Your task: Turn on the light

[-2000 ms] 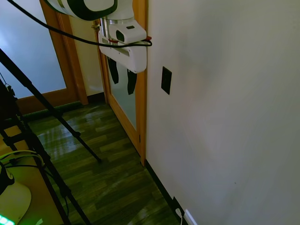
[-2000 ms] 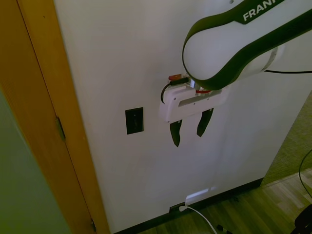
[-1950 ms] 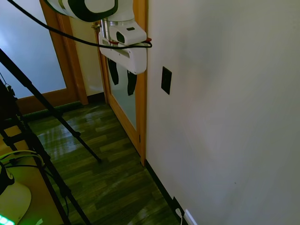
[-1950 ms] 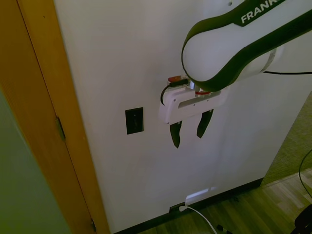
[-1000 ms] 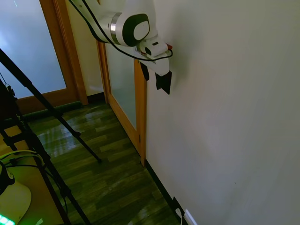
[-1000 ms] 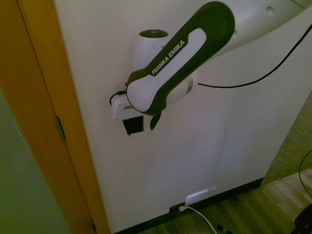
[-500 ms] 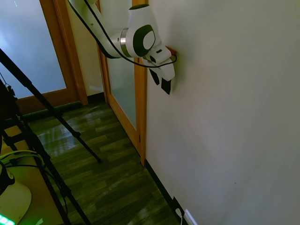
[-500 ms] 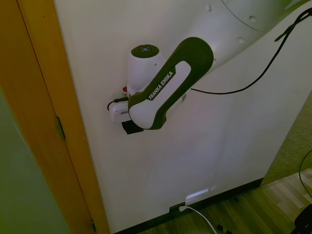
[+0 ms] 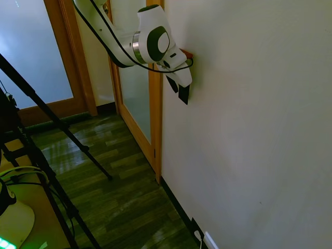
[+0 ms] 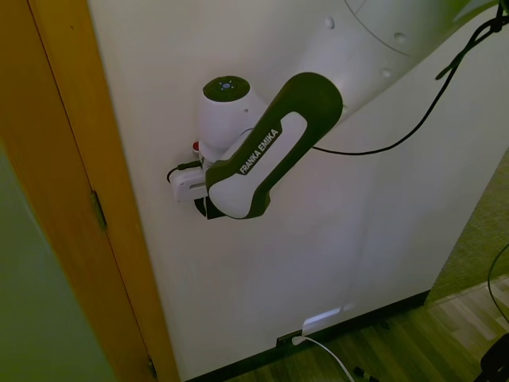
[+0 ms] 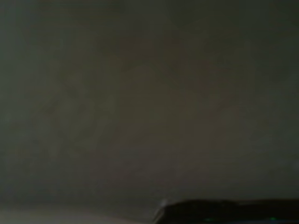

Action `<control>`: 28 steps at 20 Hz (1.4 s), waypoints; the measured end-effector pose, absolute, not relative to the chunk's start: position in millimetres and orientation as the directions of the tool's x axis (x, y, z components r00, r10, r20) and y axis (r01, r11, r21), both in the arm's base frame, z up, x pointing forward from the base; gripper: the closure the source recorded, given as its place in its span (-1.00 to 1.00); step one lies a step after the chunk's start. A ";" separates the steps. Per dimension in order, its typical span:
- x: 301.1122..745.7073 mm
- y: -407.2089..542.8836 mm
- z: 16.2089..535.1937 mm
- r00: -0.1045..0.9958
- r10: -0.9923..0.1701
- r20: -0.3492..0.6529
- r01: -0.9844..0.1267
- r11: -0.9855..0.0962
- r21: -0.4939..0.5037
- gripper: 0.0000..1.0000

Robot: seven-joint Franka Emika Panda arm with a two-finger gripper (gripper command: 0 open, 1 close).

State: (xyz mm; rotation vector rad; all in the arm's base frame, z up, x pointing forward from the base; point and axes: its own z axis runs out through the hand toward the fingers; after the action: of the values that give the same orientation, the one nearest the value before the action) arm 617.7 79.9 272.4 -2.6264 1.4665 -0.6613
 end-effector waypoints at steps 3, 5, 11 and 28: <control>613.9 77.1 275.0 0.446 -0.828 0.340 -0.797 -0.540 -0.269 1.00; 611.9 74.9 277.3 0.437 -0.832 0.341 -0.799 -0.534 -0.277 1.00; 609.1 72.5 279.8 0.429 -0.836 0.341 -0.799 -0.527 -0.288 1.00; 592.6 85.6 297.6 0.406 -0.825 0.394 -0.756 -0.545 -0.363 1.00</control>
State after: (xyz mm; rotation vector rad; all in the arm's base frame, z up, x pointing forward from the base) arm 592.6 85.6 297.6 -2.5251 1.4277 -0.8207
